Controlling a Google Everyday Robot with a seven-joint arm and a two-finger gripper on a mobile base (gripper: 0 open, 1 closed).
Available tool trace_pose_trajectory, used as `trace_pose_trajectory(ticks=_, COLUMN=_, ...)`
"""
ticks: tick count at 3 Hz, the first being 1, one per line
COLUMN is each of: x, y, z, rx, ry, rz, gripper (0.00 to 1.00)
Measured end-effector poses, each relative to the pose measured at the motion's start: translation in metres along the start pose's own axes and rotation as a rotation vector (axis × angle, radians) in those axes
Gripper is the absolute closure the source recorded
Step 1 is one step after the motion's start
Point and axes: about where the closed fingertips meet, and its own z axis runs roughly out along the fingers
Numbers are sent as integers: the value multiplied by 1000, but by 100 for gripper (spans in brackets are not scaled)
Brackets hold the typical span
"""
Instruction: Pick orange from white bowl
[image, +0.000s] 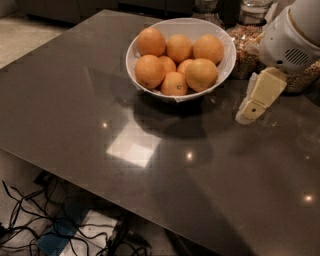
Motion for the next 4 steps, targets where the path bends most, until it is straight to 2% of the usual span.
trace_pose_trajectory(ticks=1, x=-6, y=-1, z=9, rx=9, ry=-43, rz=17, gripper=0)
trace_pose_trajectory(ticks=3, x=-58, y=-24, z=51, rx=49, ry=-153, rz=88, gripper=0)
trace_pose_trajectory(ticks=4, x=-72, y=-43, z=59, rx=96, ry=-179, rz=139, gripper=0)
